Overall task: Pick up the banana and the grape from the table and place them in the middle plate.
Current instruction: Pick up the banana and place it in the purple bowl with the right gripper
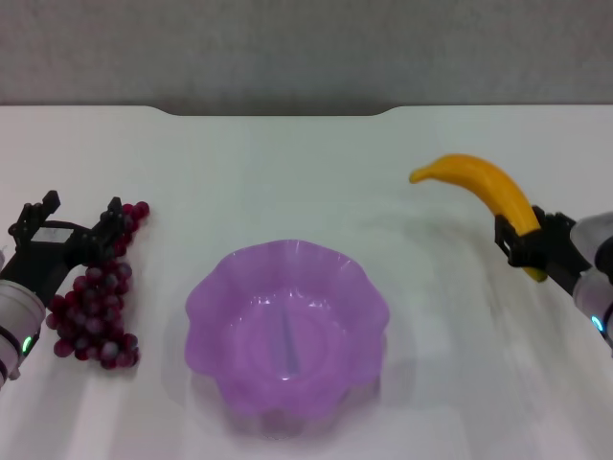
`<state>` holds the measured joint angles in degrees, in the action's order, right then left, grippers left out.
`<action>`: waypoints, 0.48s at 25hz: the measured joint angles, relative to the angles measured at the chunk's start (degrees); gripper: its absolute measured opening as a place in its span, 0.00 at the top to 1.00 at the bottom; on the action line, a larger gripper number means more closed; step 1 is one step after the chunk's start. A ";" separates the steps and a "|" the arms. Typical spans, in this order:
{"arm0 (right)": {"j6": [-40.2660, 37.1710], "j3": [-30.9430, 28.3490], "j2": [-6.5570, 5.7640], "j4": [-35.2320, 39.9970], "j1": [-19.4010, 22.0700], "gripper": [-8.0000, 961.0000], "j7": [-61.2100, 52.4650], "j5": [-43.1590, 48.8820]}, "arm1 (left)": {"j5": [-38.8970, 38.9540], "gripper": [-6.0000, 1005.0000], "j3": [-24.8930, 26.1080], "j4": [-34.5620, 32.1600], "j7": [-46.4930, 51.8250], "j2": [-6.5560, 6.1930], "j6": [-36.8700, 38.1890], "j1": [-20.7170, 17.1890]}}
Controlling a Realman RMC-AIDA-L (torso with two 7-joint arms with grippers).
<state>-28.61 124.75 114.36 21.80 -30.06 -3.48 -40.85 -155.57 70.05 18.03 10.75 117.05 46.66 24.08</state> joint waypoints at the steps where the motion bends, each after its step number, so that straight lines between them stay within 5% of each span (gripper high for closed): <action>1: -0.38 0.00 0.04 0.03 -0.30 0.45 0.00 0.00 | 0.00 0.11 0.00 0.00 -0.54 0.06 0.07 0.00; 12: -0.26 1.67 0.56 7.64 -1.41 0.43 -0.21 7.13 | 0.00 0.11 -0.18 0.18 -0.90 0.19 0.40 0.00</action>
<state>-28.87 126.41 114.92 29.44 -31.48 -3.69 -33.72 -155.57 69.86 18.21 9.84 117.24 47.06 24.08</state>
